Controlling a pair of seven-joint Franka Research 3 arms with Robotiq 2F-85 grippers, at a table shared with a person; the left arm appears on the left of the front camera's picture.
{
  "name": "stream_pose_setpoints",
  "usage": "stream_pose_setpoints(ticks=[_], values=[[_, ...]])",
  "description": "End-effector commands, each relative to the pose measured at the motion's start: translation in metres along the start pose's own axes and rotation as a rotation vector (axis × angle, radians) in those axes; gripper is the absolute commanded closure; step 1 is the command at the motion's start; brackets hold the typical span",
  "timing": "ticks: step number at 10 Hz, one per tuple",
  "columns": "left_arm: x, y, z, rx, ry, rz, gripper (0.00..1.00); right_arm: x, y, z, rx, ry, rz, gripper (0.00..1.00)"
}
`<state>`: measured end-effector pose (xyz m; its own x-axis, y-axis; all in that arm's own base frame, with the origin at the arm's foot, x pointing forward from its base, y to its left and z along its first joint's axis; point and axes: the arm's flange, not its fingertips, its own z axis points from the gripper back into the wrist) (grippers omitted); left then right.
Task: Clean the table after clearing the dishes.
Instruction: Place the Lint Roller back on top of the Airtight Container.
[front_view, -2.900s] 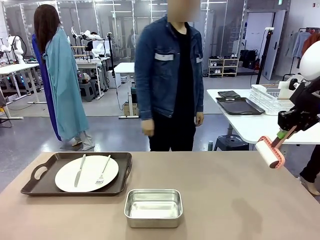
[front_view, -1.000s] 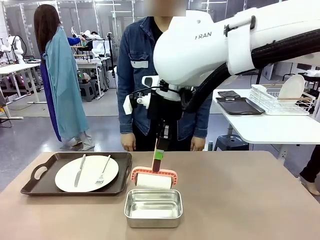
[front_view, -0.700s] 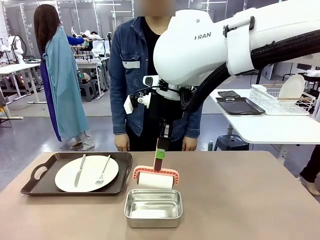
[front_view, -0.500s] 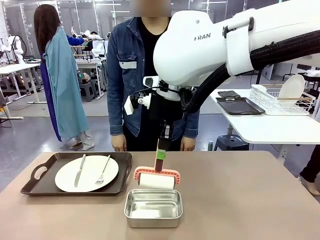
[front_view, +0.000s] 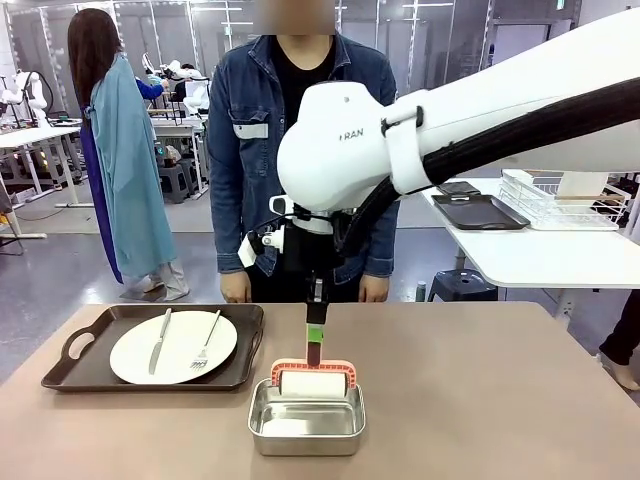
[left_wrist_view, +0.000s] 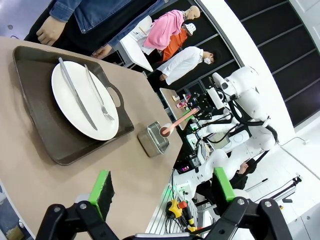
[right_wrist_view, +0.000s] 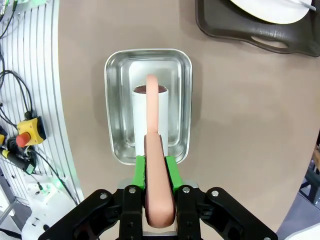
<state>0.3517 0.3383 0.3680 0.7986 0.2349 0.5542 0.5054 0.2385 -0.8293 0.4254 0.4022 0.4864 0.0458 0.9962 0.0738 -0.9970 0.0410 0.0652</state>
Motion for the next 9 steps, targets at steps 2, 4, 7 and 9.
stream_pose_setpoints(ticks=[2, 4, 7, 9], values=[[-0.002, -0.003, 0.001, 0.013, 0.011, 0.001, 0.0, 0.026, -0.019, -0.017, 0.057, 0.051, -0.024, 0.79], [-0.002, -0.003, 0.001, 0.013, 0.011, 0.001, 0.0, 0.03, -0.037, -0.038, 0.08, 0.052, -0.04, 0.79], [-0.002, -0.003, 0.001, 0.013, 0.011, 0.001, 0.0, 0.028, -0.05, -0.057, 0.1, 0.076, -0.047, 0.79], [-0.002, -0.003, 0.001, 0.013, 0.011, 0.001, 0.0, 0.022, -0.057, -0.065, 0.09, 0.081, -0.054, 0.79]])
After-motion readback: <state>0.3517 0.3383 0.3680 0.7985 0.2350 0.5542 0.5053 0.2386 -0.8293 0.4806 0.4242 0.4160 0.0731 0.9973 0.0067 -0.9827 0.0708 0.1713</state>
